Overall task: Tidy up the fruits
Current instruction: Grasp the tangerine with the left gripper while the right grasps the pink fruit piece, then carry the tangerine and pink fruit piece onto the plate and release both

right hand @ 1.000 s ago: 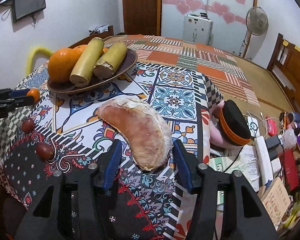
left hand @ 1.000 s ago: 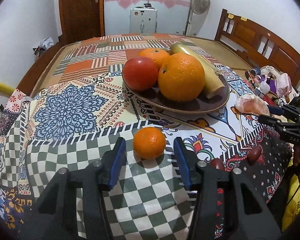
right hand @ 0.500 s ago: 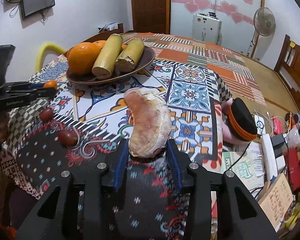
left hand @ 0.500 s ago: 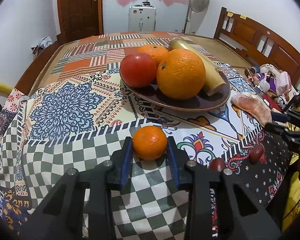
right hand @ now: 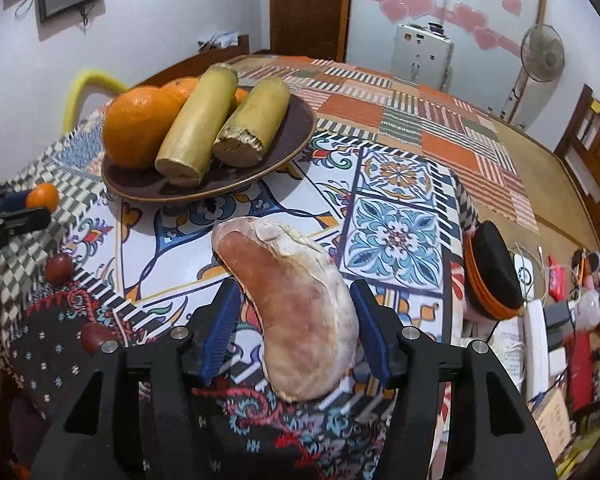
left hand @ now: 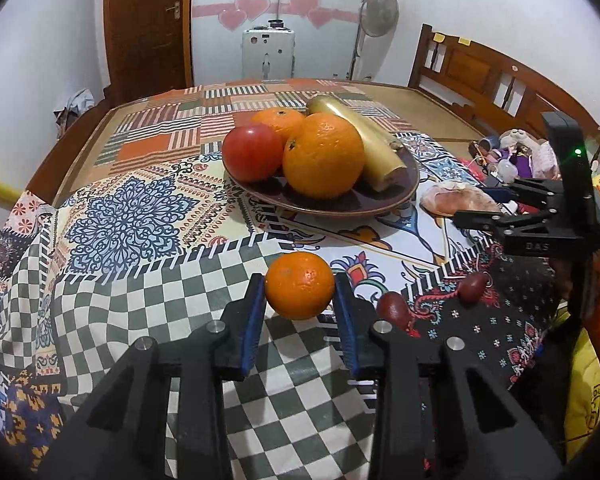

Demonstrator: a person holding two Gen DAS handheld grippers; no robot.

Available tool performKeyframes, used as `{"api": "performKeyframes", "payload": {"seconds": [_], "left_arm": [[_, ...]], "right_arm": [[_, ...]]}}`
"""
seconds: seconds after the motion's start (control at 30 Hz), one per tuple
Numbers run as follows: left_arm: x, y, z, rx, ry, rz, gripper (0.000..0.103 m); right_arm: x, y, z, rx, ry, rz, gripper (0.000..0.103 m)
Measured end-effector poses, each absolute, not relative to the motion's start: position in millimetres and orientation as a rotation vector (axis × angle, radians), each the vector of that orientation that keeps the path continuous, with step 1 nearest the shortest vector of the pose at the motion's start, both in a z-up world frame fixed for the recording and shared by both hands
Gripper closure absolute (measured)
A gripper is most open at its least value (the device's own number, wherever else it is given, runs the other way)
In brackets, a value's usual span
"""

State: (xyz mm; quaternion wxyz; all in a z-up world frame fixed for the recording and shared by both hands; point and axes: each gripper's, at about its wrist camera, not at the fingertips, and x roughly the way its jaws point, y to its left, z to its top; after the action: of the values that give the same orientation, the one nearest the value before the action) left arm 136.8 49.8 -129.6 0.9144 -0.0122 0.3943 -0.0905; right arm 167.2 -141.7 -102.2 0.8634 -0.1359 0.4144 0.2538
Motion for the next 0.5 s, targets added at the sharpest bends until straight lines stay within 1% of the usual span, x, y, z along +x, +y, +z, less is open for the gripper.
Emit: {"api": "performKeyframes", "payload": {"seconds": [0.07, 0.2, 0.27, 0.4, 0.47, 0.5], "left_arm": [[134.5, 49.9, -129.7, -0.025, 0.810, -0.188, 0.069], [132.9, 49.3, -128.5, -0.034, 0.808, -0.187, 0.069], [133.6, 48.1, -127.8, -0.034, 0.806, -0.182, 0.069], [137.3, 47.5, -125.8, -0.030, 0.799, -0.174, 0.069], [139.4, 48.3, -124.3, -0.030, 0.795, -0.171, 0.069], [140.5, 48.7, -123.3, -0.030, 0.793, -0.170, 0.069]], "right_arm": [[169.5, -141.6, -102.7, -0.270, 0.875, 0.545, 0.045], [167.1, -142.9, -101.7, -0.259, 0.861, 0.518, 0.053], [162.2, -146.0, -100.0, -0.231, 0.849, 0.526, 0.064], [154.4, -155.6, -95.1, -0.169, 0.825, 0.535, 0.071], [150.8, -158.4, -91.0, -0.146, 0.813, 0.540, 0.077], [150.6, -158.6, -88.6, -0.135, 0.810, 0.543, 0.078]]}}
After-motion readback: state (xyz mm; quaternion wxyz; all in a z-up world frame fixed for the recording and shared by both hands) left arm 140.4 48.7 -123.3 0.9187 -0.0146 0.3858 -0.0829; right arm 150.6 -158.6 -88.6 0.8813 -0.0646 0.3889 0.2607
